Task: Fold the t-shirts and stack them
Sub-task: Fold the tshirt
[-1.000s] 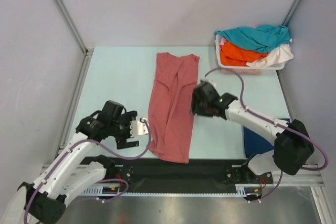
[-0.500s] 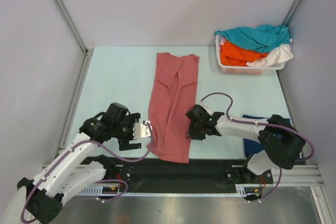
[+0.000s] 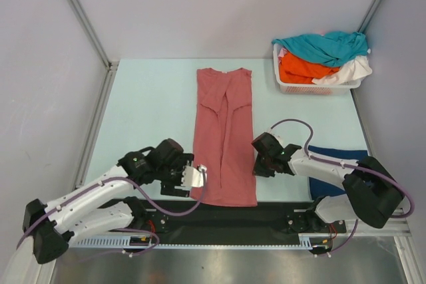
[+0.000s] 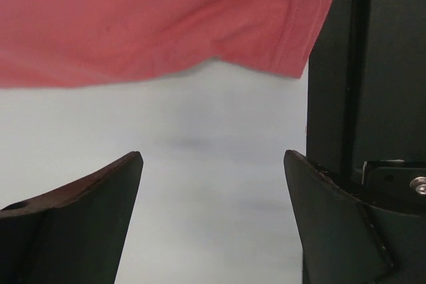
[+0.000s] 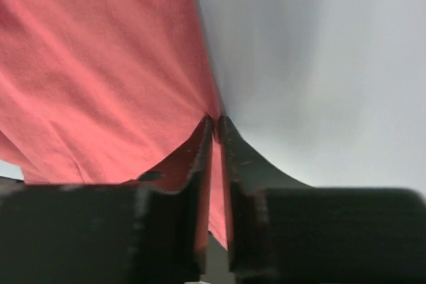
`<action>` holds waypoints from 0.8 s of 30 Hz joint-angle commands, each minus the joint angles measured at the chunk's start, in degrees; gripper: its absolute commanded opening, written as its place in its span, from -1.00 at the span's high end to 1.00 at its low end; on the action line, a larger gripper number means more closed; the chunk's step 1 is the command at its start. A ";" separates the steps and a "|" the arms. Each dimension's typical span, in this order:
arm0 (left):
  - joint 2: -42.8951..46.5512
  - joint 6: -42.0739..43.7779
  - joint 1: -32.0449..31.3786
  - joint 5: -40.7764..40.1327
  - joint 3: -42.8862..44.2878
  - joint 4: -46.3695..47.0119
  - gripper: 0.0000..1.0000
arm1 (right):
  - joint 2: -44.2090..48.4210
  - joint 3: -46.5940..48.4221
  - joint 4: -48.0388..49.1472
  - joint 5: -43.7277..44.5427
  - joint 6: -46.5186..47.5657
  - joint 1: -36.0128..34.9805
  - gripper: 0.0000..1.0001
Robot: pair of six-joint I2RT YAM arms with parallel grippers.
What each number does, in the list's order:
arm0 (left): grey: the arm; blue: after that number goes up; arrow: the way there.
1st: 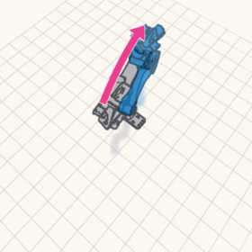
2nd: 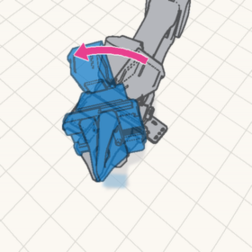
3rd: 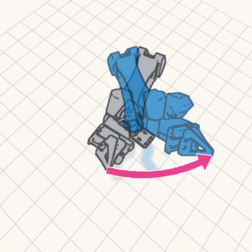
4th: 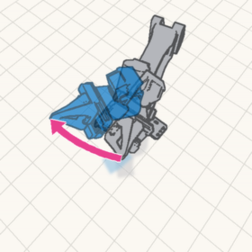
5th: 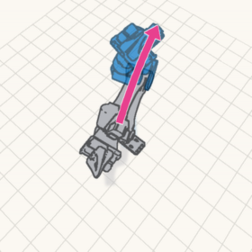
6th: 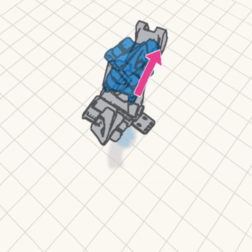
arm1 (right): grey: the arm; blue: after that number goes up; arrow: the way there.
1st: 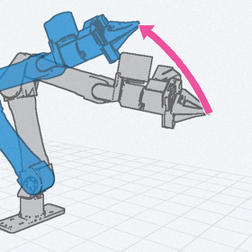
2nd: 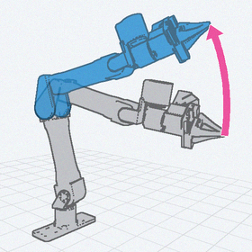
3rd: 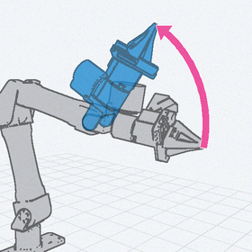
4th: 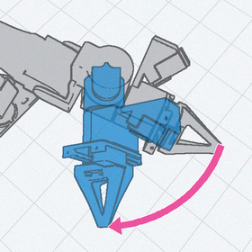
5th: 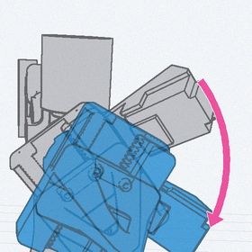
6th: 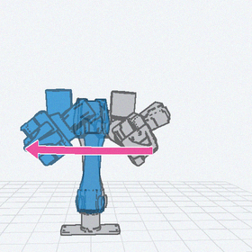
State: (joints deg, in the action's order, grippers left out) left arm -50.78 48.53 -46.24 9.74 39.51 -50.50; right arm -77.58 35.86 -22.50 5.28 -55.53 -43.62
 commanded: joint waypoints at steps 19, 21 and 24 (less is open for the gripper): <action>-13.37 8.24 -28.82 -5.88 -7.86 18.42 -0.85 | 14.83 -7.47 -10.28 -3.26 -9.78 -13.95 0.10; -14.08 7.90 -28.82 -5.87 -8.39 19.29 -0.71 | 14.04 -7.99 -9.15 -3.87 -10.04 -14.22 0.10; -15.04 7.89 -28.82 -6.48 -8.48 21.32 -0.39 | 13.25 -9.05 -6.34 -4.75 -10.48 -14.83 0.10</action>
State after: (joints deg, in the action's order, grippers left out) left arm -65.28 54.94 -74.78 3.64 31.59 -32.93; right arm -63.53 28.16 -31.40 1.43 -63.46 -57.69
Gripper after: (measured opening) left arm 0.717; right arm 0.450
